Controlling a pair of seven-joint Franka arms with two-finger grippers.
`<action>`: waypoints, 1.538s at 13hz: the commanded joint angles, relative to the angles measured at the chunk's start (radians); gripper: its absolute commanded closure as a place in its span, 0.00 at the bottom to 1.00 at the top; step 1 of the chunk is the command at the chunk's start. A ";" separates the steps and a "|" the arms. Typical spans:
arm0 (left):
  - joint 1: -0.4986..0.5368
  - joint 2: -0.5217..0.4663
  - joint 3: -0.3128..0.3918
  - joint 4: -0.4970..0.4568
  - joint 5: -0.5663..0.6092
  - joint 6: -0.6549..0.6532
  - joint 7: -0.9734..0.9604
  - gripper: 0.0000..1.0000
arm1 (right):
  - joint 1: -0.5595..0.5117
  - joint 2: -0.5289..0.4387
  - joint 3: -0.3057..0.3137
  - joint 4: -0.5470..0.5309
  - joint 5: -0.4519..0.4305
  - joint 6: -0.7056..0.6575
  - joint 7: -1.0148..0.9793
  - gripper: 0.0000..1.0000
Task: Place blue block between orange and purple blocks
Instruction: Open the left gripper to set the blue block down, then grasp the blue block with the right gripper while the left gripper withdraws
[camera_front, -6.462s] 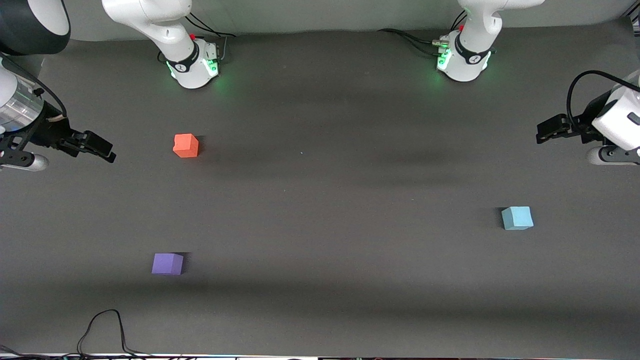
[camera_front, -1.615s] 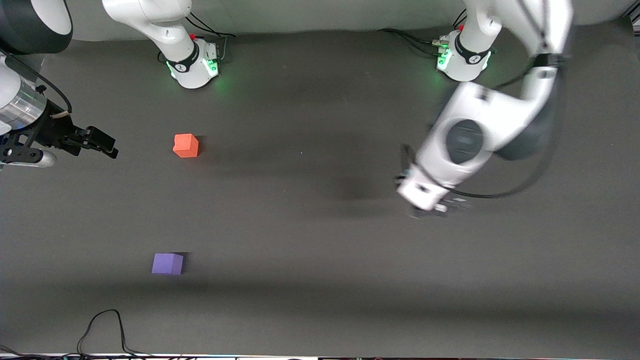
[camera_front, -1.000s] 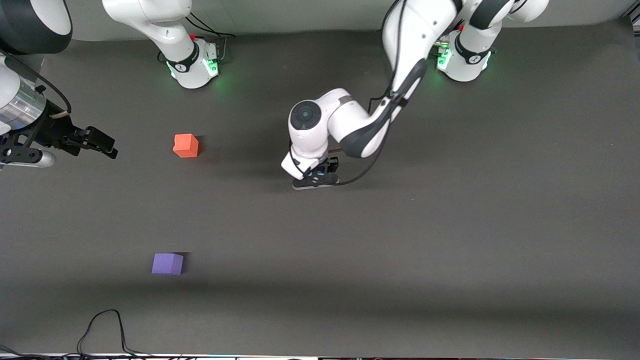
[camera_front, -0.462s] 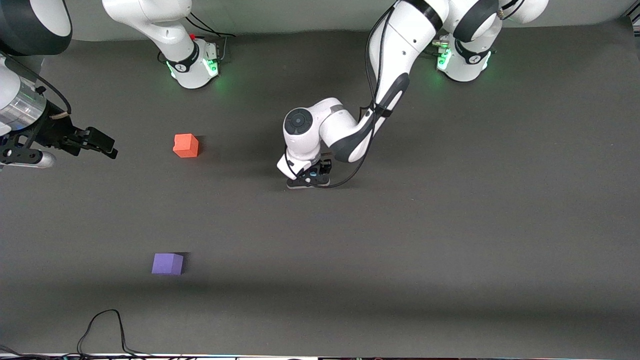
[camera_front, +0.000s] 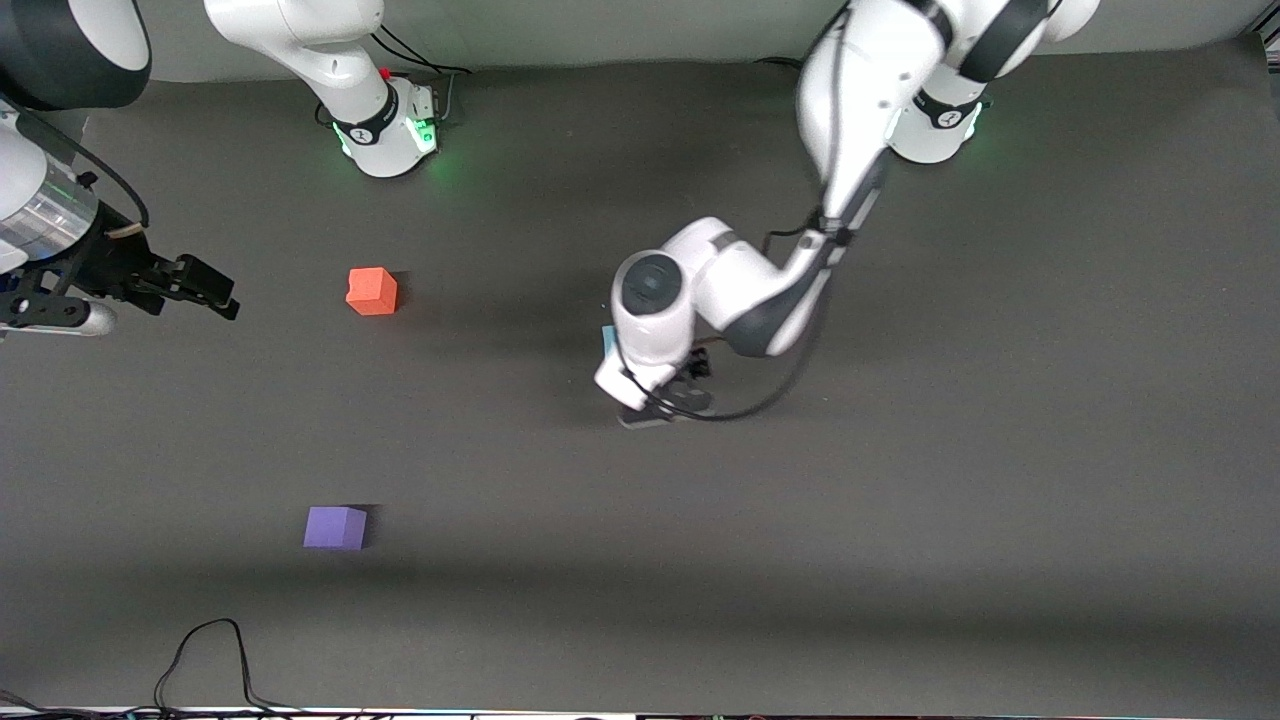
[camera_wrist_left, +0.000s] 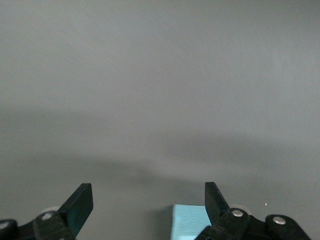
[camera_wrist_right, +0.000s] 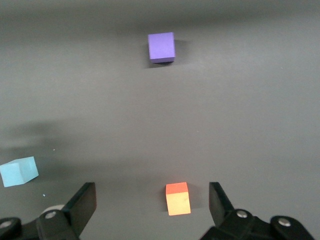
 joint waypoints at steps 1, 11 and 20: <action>0.175 -0.123 -0.034 -0.036 -0.103 -0.140 0.175 0.00 | 0.081 0.048 0.049 0.066 0.002 0.001 0.002 0.00; 0.663 -0.457 -0.024 -0.044 -0.140 -0.628 0.774 0.00 | 0.168 0.445 0.543 0.246 -0.191 0.089 0.532 0.00; 0.710 -0.669 -0.021 -0.317 -0.027 -0.487 0.858 0.00 | 0.281 0.720 0.543 0.038 -0.556 0.486 0.927 0.00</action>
